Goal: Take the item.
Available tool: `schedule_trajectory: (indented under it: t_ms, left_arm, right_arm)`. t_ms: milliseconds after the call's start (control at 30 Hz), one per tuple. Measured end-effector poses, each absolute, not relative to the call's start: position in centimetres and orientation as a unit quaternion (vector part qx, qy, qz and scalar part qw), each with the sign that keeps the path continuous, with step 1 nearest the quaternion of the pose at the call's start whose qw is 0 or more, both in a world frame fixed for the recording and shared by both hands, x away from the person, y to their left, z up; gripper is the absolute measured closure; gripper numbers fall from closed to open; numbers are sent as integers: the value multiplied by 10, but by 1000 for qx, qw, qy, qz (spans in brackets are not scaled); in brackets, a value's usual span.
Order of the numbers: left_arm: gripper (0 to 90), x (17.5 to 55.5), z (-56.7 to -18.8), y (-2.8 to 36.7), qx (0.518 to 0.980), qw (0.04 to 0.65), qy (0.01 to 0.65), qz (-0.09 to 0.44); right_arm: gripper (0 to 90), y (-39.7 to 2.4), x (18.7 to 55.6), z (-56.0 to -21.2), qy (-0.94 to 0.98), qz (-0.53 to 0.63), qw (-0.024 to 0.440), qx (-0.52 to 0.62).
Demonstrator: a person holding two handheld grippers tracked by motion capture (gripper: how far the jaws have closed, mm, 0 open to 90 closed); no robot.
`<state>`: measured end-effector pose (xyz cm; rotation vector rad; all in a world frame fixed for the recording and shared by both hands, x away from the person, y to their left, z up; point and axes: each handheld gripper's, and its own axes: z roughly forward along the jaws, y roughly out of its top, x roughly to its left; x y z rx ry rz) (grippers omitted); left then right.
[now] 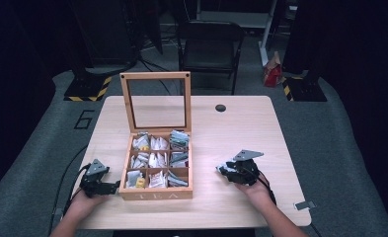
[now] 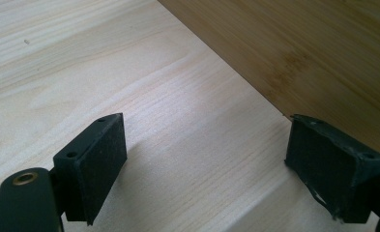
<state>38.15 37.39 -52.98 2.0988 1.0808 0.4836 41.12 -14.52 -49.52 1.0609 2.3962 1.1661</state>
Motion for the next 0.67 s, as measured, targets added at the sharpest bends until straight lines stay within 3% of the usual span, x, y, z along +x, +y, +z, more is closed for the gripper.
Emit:
schedule_trajectory:
  t_ms: [667]
  left_arm:
    - [139, 381, -530, 374, 813, 358, 419, 187]
  right_arm:
    - [469, -159, 410, -481, 806, 422, 163, 381]
